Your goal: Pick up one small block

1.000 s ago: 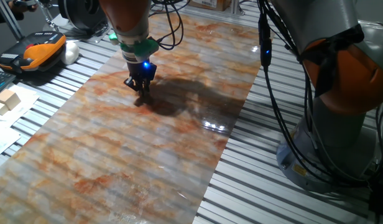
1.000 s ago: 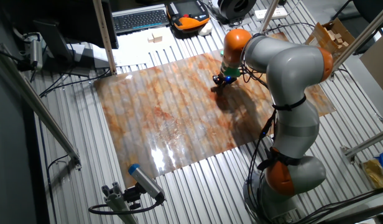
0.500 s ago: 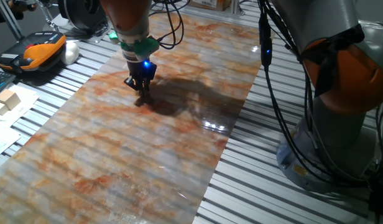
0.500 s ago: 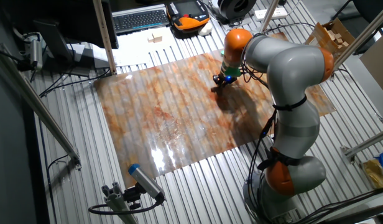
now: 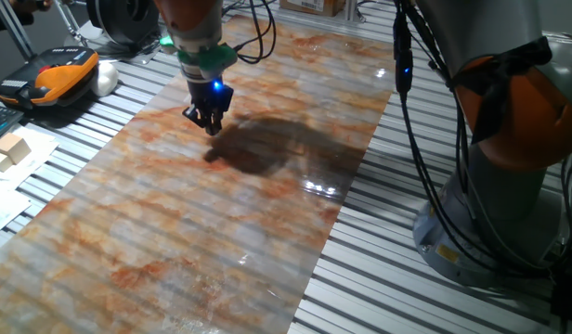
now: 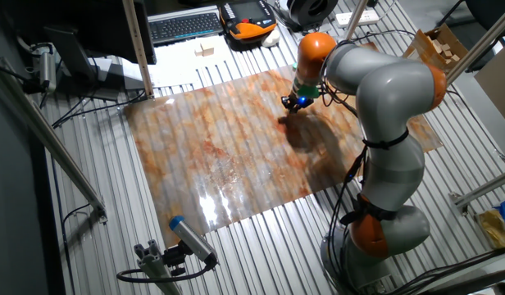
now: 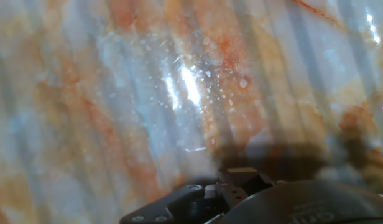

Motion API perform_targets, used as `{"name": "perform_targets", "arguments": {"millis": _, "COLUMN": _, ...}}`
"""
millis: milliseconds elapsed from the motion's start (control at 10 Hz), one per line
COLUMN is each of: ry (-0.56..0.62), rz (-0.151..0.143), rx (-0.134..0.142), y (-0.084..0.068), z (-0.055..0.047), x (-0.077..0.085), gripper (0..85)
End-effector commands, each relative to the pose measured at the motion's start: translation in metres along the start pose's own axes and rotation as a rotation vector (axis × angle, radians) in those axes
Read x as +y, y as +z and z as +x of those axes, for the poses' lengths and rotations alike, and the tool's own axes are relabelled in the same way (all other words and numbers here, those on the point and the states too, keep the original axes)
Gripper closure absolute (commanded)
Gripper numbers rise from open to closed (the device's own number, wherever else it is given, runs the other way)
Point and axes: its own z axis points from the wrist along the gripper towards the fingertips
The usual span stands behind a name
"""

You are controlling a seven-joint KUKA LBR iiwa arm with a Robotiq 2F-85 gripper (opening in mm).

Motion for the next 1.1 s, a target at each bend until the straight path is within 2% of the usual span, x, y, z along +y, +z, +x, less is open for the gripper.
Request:
{"name": "perform_targets", "arguments": {"millis": 0, "ry": 0.000, "rz": -0.003, "rx": 0.003, "y": -0.006, "z": 0.002, "x": 0.001, "gripper": 85.0}}
{"name": "perform_targets", "arguments": {"millis": 200, "ry": -0.002, "rz": -0.002, "rx": 0.010, "y": -0.018, "z": 0.005, "x": 0.005, "gripper": 85.0}}
{"name": "perform_targets", "arguments": {"millis": 400, "ry": -0.028, "rz": 0.005, "rx": 0.006, "y": -0.023, "z": 0.007, "x": 0.006, "gripper": 85.0}}
{"name": "perform_targets", "arguments": {"millis": 700, "ry": -0.083, "rz": 0.011, "rx": 0.004, "y": -0.034, "z": 0.005, "x": 0.008, "gripper": 85.0}}
{"name": "perform_targets", "arguments": {"millis": 1000, "ry": -0.083, "rz": 0.025, "rx": 0.004, "y": -0.047, "z": 0.007, "x": 0.026, "gripper": 85.0}}
